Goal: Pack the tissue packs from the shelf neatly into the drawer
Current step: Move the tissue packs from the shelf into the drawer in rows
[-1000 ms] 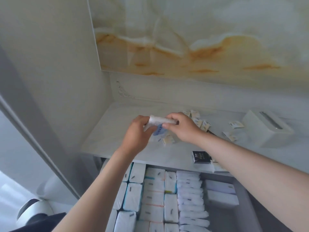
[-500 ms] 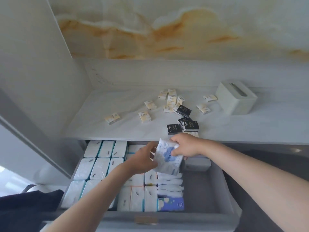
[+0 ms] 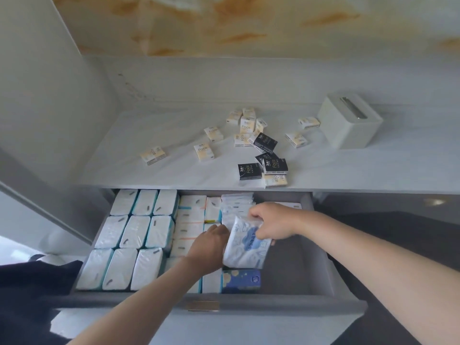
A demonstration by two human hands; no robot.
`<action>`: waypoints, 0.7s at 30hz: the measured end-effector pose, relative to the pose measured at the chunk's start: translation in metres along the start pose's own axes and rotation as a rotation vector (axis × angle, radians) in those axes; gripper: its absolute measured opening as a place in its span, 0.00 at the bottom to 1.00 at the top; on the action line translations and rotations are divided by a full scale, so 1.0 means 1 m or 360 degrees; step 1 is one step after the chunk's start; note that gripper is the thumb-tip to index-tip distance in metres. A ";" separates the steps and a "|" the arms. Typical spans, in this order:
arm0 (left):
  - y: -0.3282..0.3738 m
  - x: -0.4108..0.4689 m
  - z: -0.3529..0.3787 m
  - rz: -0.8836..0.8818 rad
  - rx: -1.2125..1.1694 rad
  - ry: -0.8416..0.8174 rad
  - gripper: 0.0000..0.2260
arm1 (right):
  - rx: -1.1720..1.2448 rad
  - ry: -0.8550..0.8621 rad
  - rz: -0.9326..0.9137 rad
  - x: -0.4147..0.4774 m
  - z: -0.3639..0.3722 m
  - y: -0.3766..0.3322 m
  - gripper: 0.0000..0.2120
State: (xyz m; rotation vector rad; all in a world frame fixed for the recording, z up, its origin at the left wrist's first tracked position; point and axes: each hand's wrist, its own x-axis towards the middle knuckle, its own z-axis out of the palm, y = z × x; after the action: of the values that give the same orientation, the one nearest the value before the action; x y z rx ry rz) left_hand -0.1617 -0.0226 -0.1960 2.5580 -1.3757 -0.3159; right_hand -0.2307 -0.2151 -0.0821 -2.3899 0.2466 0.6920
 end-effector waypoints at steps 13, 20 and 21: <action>-0.026 0.014 0.002 -0.0071 -0.0392 -0.0164 0.12 | -0.0368 -0.0270 0.0051 0.005 0.083 -0.007 0.09; -0.010 0.003 -0.014 0.0208 -0.0098 -0.0052 0.31 | -0.0163 -0.0067 0.0281 0.021 0.092 0.019 0.08; -0.009 0.001 -0.011 0.0253 0.0010 -0.0161 0.36 | -0.0086 -0.0025 0.0268 0.020 0.096 0.020 0.10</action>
State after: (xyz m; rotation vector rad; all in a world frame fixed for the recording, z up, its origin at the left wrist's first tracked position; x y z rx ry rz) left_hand -0.1509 -0.0180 -0.1885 2.4488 -1.6068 -0.4183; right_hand -0.2604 -0.1710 -0.1671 -2.4338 0.4314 0.8033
